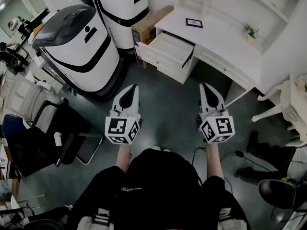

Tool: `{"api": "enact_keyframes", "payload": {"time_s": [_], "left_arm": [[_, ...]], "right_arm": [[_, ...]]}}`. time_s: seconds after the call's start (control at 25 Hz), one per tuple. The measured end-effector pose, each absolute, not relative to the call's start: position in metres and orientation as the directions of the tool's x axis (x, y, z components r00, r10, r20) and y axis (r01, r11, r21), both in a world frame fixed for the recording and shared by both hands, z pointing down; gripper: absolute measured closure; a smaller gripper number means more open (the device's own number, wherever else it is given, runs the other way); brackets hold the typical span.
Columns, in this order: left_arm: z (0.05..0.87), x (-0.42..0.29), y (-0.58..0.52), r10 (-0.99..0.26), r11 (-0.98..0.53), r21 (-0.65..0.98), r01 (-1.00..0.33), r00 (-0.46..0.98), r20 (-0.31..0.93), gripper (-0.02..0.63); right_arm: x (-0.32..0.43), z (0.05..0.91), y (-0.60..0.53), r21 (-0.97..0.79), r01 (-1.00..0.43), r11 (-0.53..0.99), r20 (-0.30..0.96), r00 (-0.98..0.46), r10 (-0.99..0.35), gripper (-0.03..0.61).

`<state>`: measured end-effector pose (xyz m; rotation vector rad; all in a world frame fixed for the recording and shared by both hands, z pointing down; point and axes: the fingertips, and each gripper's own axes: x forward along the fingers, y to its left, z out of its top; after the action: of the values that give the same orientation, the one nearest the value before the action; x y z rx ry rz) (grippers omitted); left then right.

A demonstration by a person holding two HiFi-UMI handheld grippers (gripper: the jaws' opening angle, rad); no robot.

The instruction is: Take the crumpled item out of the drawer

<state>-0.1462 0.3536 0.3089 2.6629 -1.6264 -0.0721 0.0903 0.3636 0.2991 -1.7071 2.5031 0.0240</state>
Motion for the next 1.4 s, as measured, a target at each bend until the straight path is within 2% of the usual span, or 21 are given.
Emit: {"api": "enact_keyframes", "payload": {"time_s": [0.88, 1.4], "left_arm": [[0.330, -0.117, 0.333, -0.907, -0.419, 0.066, -0.905, 0.421, 0.016, 0.615], [0.352, -0.119, 0.226, -0.901, -0.424, 0.101, -0.900, 0.430, 0.060, 0.615]], "right_arm": [[0.118, 0.313, 0.328, -0.065, -0.913, 0.402, -0.100, -0.395, -0.913, 0.588], [0.112, 0.340, 0.220, -0.090, -0.915, 0.393, -0.041, -0.391, -0.920, 0.588]]}}
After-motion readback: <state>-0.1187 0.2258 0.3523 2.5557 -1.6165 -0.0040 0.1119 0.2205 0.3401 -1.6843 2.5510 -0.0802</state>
